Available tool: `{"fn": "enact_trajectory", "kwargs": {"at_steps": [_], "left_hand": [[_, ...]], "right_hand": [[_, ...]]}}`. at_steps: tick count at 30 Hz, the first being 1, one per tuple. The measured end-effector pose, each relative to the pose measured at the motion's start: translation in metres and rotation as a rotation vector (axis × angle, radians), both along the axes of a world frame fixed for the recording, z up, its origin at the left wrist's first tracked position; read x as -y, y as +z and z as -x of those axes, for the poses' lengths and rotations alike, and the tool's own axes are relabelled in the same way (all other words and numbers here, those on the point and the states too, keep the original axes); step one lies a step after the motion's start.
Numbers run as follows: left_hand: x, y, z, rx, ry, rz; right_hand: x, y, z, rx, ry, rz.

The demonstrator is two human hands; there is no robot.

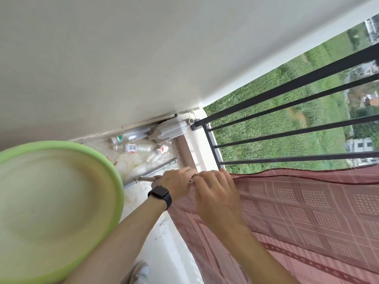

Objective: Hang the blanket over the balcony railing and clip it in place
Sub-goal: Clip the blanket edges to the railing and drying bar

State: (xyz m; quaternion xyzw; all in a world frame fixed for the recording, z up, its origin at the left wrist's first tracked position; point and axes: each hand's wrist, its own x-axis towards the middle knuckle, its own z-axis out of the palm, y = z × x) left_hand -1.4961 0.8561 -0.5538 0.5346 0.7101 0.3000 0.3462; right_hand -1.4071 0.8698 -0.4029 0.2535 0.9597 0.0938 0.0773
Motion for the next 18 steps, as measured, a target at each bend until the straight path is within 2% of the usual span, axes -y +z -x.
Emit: {"fn": "enact_trajectory", "kwargs": {"at_steps": [1,2,5,7,12,15,18], "left_hand": [[0.002,-0.002,-0.003,-0.026,-0.013,-0.010],[0.003,-0.004,-0.005,-0.025,-0.018,-0.029],[0.009,-0.007,-0.010,0.031,0.051,-0.097],[0.013,-0.009,-0.012,0.102,0.134,-0.109],[0.007,-0.001,-0.008,0.470,0.139,0.042],[0.003,0.005,0.009,0.718,0.103,0.063],[0.000,0.011,0.021,0.760,0.118,0.053]], "right_hand": [[0.011,0.000,-0.003,-0.052,-0.074,0.122],[0.020,-0.001,-0.006,-0.104,-0.238,0.260],[0.028,-0.004,-0.009,-0.303,-0.977,0.658],[0.022,-0.011,-0.006,-0.471,-1.274,0.779],[0.014,-0.027,0.007,-0.808,-1.474,0.823],[0.013,-0.033,-0.002,-0.824,-1.472,0.769],[0.015,-0.035,-0.009,-0.790,-1.410,0.701]]}}
